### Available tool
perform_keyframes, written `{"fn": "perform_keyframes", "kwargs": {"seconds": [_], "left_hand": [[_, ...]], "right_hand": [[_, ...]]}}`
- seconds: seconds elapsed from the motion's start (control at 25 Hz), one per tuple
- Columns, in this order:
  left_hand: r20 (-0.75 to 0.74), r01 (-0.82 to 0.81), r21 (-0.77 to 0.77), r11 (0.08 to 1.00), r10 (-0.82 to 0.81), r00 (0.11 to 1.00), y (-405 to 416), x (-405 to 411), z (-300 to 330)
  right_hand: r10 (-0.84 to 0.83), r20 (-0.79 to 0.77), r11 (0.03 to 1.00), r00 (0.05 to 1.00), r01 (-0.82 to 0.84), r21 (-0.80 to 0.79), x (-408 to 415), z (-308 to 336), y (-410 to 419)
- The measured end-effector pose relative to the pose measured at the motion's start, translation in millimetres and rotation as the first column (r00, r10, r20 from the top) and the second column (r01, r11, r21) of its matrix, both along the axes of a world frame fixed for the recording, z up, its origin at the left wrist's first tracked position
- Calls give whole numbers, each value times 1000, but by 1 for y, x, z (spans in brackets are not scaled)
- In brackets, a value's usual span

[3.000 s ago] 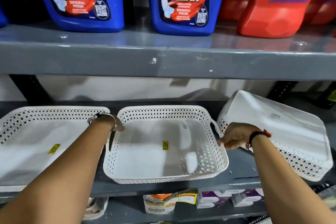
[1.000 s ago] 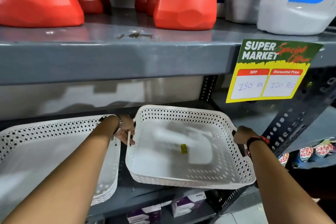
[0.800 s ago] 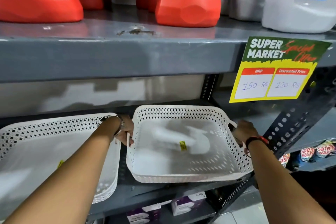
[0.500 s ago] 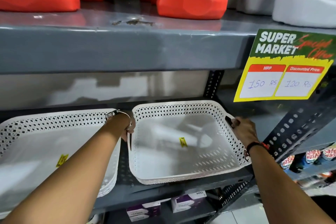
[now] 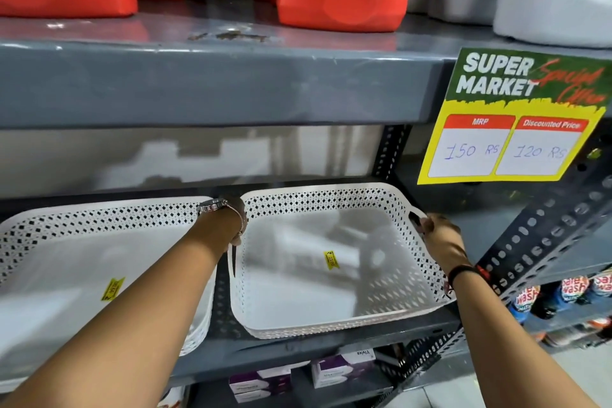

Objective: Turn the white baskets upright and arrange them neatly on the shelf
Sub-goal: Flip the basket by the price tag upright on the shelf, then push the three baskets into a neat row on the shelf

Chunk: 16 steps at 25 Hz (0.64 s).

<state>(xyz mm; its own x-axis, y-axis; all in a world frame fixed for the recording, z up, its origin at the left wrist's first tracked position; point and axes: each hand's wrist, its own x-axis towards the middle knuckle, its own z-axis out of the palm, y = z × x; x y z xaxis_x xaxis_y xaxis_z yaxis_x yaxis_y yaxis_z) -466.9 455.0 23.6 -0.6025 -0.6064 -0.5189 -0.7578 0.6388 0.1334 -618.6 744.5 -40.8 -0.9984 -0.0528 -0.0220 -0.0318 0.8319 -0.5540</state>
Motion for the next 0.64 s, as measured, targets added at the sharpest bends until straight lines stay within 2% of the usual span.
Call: {"fn": "perform_keyframes", "kwargs": {"seconds": [0.12,0.2,0.24,0.32,0.44,0.56,0.64], "left_hand": [[-79,84,-145,986,-96,992,-2,4,4],[-275,45,-288,956,-128,953,-15,15,8],[-351,10,-351,936,-141,925,-23,27,12],[-464,-91,-450,889,-145,874,-49,62,10],[-499,-280,-526,803,-25,866,-100,130,-3],[-482,-415,-457,786,173,859,-149,193,-16],[-443,-435,-442,785,230,866,-175,228,-23]], "right_hand": [[25,-181,994,983,-6,110,17,10,-16],[112,-319,988,941,-72,135,35,17,-43],[155,-324,987,933,-131,96,47,21,-61],[257,-200,960,945,-274,-59,77,27,-105],[445,57,872,894,-419,-252,128,27,-166],[515,227,850,827,-458,-260,170,24,-211],[513,244,854,823,-464,-235,185,19,-230]]}}
